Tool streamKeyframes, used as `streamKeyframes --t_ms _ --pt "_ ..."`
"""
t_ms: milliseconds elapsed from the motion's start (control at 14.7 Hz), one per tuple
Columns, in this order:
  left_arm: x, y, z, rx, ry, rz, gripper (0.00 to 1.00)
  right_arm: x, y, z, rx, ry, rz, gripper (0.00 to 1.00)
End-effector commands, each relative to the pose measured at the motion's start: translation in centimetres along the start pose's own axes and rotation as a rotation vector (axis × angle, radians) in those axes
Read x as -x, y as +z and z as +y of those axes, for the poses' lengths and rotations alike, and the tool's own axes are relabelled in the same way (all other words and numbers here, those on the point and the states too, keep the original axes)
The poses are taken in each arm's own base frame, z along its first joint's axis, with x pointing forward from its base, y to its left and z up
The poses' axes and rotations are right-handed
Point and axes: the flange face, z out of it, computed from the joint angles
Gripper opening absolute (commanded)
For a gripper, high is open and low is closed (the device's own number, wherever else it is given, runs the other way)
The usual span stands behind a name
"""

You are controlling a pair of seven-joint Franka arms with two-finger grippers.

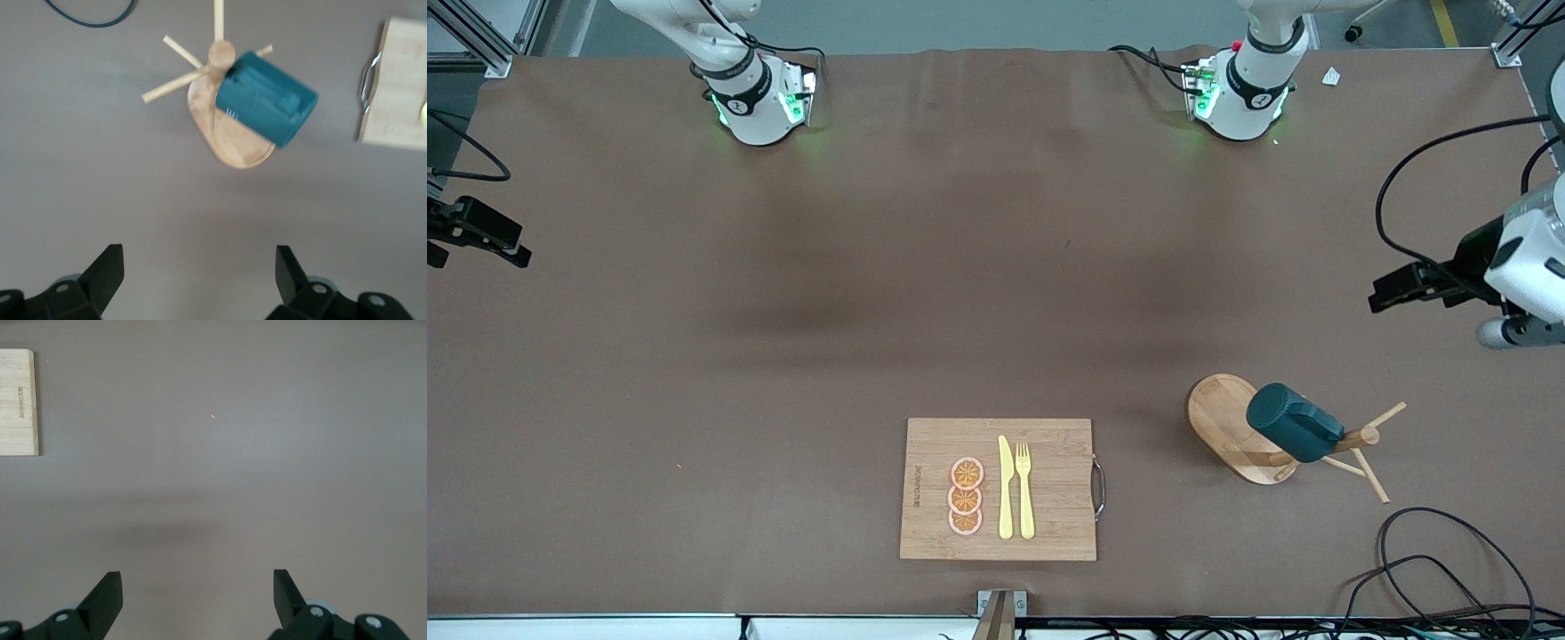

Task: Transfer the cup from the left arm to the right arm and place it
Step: 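Move the left gripper toward the teal mug on the wooden stand, then close the left gripper around the teal mug body on the stand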

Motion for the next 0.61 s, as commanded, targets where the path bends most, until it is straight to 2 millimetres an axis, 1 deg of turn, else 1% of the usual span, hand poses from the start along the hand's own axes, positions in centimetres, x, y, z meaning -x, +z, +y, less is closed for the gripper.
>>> streamKeyframes --t_ms 0,68,204,340,543 --pt "-2.9 2.2 -1.0 0.074 -0.181 0.022 1.00 0.5 -0.5 0.1 0.001 -0.015 0.002 1.00" --pt "-3.4 2.6 -0.7 0.106 -0.235 0.016 1.00 0.6 -0.6 0.2 0.001 -0.014 0.002 1.00" --pt "-4.6 4.1 -0.4 0.125 -0.376 -0.007 1.00 0.5 -0.5 0.2 0.000 -0.014 -0.001 1.00" --pt "-5.8 5.9 0.0 0.133 -0.530 -0.038 1.00 0.5 -0.5 0.3 0.002 -0.015 -0.001 1.00" --pt "-7.5 7.5 1.3 0.143 -0.625 -0.055 1.00 0.5 -0.5 0.3 0.002 -0.029 0.001 1.00"
